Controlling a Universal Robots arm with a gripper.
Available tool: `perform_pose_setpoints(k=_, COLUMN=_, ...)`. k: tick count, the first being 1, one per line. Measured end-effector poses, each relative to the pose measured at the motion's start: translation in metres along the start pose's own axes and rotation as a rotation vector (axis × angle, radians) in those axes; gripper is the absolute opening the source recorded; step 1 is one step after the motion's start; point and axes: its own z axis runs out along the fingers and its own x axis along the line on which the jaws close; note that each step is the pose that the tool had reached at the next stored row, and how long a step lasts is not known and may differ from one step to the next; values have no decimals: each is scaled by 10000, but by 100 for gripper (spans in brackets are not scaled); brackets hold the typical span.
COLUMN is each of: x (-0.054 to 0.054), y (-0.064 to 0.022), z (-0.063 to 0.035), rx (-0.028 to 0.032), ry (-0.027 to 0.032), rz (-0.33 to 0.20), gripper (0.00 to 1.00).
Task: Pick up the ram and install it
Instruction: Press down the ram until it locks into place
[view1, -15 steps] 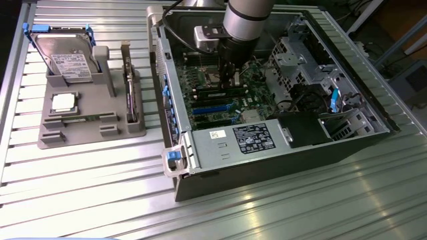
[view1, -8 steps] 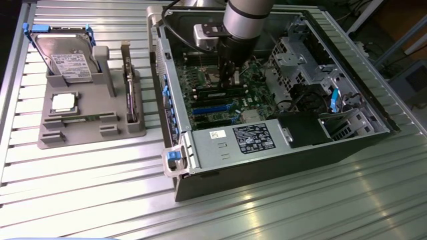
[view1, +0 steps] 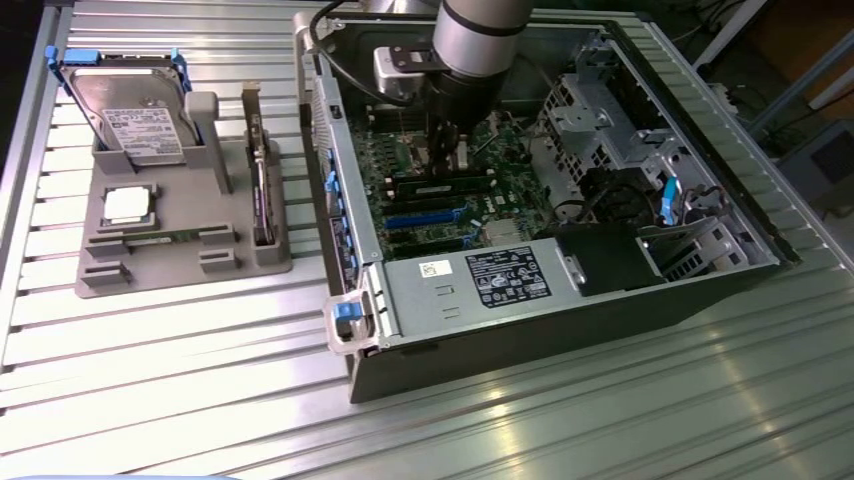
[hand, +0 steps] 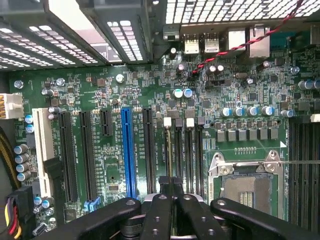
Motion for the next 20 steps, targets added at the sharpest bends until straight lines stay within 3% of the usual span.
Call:
perform_pose_setpoints(k=9, x=9, y=176, z=-33, rx=0, ry=0, rz=0, gripper=11)
perform_pose_setpoints(k=20, x=10, y=195, z=54, rx=-2, ry=4, rz=-1, gripper=11)
